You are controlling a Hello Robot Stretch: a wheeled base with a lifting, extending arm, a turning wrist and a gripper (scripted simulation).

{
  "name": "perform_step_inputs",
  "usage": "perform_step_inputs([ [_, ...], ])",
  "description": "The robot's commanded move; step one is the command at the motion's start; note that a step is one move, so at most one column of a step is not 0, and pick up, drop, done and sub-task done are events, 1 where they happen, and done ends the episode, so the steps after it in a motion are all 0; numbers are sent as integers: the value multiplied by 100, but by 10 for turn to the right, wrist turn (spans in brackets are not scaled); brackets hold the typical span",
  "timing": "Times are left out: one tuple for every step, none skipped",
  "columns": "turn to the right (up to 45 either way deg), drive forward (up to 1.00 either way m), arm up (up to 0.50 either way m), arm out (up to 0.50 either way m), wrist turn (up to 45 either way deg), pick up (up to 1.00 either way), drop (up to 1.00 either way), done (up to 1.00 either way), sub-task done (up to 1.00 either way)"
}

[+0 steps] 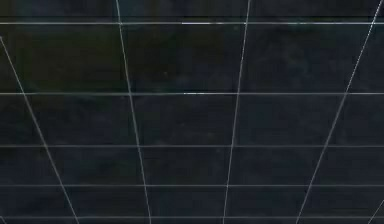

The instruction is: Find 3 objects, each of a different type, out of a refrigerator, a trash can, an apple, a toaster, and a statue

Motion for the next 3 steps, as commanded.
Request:
perform_step_inputs([
  [450,0,0,0,0,0,0,0,0],
  [450,0,0,0,0,0,0,0,0],
  [450,0,0,0,0,0,0,0,0],
])
